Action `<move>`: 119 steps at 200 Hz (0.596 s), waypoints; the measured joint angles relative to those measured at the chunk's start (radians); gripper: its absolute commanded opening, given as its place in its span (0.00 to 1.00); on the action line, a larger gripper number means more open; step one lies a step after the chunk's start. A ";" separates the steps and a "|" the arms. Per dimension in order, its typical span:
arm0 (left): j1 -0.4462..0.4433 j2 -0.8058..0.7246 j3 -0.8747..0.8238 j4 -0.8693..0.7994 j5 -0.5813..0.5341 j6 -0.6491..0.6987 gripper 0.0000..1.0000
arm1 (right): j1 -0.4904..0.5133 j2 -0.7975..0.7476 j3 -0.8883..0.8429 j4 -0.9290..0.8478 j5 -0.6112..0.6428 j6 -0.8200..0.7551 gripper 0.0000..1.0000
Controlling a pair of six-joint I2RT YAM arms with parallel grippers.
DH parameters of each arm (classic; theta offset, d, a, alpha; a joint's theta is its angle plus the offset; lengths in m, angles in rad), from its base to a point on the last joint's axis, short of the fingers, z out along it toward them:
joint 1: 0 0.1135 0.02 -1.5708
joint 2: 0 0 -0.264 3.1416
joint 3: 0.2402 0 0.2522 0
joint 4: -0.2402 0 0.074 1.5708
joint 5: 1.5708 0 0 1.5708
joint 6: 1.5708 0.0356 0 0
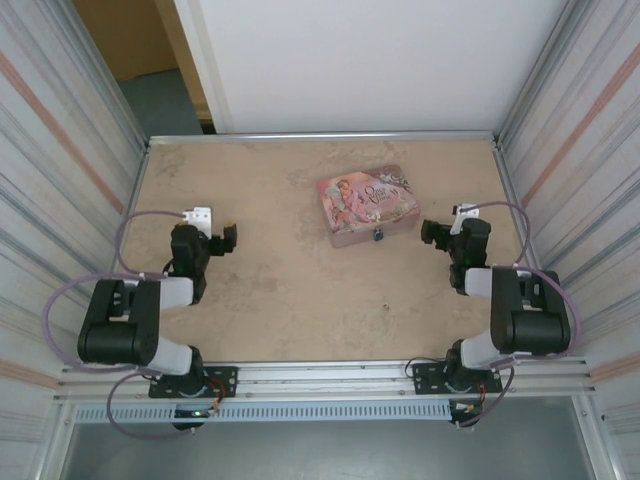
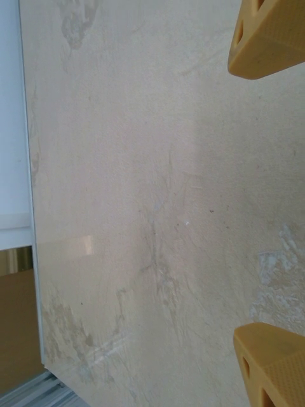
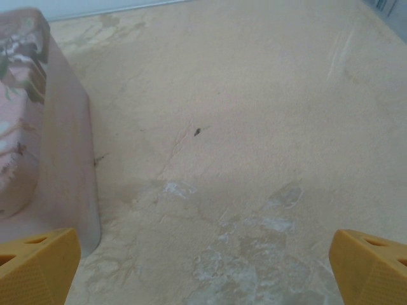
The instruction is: Unlock the padlock with the key
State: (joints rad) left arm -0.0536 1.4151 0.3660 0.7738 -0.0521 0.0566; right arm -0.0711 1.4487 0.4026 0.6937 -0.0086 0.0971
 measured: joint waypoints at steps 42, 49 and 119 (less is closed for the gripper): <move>-0.039 -0.206 0.017 -0.146 -0.030 0.007 0.99 | -0.034 -0.232 0.008 -0.160 -0.011 0.050 0.99; -0.044 -0.240 0.031 -0.194 -0.031 -0.002 0.99 | -0.036 -0.272 0.017 -0.203 -0.013 0.060 0.99; -0.047 -0.452 0.238 -0.668 0.057 -0.315 0.99 | -0.097 -0.422 0.235 -0.669 -0.204 0.211 0.99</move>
State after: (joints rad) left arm -0.1005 0.9627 0.6044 0.1055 0.0048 -0.2588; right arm -0.1677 1.0264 0.6373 0.0246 -0.2127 0.3077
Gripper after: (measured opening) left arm 0.986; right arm 0.990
